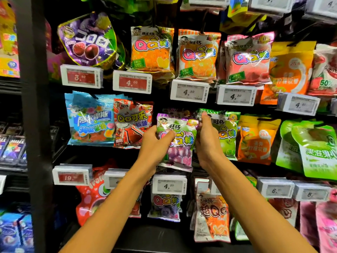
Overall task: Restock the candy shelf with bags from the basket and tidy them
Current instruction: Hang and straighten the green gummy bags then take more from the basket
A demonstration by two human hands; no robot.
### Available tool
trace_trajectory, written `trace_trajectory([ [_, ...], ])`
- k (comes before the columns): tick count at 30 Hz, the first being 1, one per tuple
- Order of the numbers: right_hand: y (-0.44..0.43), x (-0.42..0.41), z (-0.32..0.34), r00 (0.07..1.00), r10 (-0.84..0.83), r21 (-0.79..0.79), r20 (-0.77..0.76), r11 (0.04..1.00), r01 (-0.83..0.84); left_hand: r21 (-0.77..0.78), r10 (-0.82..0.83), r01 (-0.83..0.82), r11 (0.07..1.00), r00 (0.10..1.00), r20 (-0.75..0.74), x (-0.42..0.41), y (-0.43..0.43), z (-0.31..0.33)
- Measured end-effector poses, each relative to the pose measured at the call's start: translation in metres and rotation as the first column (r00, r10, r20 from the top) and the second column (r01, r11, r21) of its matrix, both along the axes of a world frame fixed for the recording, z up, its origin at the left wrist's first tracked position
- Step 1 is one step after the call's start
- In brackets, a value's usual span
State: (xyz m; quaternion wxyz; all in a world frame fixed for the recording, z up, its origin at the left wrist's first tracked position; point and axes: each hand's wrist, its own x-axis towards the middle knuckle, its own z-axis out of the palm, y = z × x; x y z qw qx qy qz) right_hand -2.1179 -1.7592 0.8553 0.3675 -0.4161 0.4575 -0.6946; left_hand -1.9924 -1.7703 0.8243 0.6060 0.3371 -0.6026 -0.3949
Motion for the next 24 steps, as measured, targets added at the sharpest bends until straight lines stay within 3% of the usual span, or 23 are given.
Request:
trace_trajectory([
  [5,0.010,0.007,0.021,0.981,-0.054,-0.146,-0.187,0.989,0.027,-0.047,0.045,-0.046,0.998,0.999,-0.021,-0.011,-0.007,0.014],
  [9,-0.004,0.006,0.034,0.993,0.018,-0.150,-0.118,0.988,-0.036,-0.050,0.069,-0.074,0.996,0.994,-0.083,-0.015,-0.014,0.031],
  [18,-0.022,0.002,0.035,0.997,0.026,-0.079,0.067,0.997,-0.021,-0.064,0.037,-0.038,0.997,0.999,-0.015,-0.016,-0.028,0.038],
  [24,-0.034,-0.007,0.026,0.999,0.002,0.000,0.045,1.000,-0.002,-0.010,0.024,-0.023,1.000,0.999,0.031,-0.019,-0.040,0.031],
])
